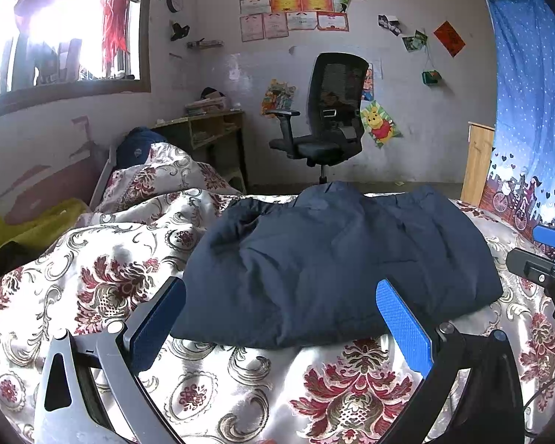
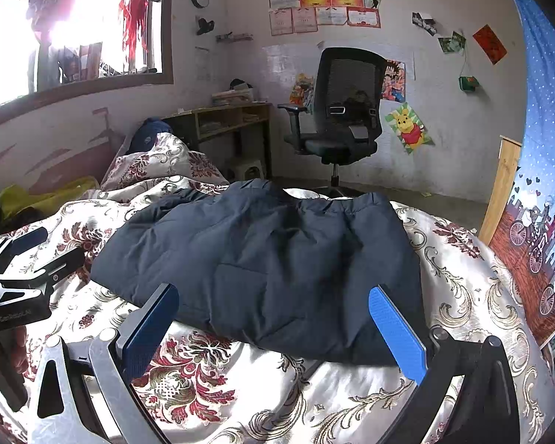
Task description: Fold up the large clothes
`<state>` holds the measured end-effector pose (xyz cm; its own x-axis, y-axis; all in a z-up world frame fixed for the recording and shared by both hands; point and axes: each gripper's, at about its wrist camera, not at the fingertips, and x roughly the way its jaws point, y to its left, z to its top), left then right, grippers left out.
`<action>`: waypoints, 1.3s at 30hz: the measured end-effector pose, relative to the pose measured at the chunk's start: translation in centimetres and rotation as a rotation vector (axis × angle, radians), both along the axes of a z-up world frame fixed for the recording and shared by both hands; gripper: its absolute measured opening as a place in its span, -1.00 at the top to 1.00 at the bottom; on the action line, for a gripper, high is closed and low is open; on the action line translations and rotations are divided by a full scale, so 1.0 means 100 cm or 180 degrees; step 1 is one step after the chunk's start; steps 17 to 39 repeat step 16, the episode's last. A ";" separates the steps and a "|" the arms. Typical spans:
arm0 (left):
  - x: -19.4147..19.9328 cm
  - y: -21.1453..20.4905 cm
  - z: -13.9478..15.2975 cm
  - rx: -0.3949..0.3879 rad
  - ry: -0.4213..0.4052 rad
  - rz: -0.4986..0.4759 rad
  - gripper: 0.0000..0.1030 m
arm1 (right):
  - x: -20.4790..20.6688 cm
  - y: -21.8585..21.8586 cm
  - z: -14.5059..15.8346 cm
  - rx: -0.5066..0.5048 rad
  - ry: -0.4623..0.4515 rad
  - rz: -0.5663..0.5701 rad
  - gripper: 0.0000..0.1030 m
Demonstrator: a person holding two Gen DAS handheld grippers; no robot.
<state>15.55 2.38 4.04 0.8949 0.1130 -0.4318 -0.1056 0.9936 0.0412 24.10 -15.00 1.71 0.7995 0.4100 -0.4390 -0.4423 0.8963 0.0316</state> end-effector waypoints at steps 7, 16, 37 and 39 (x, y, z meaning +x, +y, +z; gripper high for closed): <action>0.007 -0.006 -0.007 0.0109 0.0207 -0.0113 -0.97 | -0.002 0.002 -0.002 -0.0013 0.0015 0.0000 -1.00; 0.009 -0.011 -0.015 0.0132 0.0236 -0.0167 -0.97 | 0.003 0.003 -0.011 -0.0031 0.0094 -0.0009 -1.00; 0.009 -0.011 -0.015 0.0132 0.0236 -0.0167 -0.97 | 0.003 0.003 -0.011 -0.0031 0.0094 -0.0009 -1.00; 0.009 -0.011 -0.015 0.0132 0.0236 -0.0167 -0.97 | 0.003 0.003 -0.011 -0.0031 0.0094 -0.0009 -1.00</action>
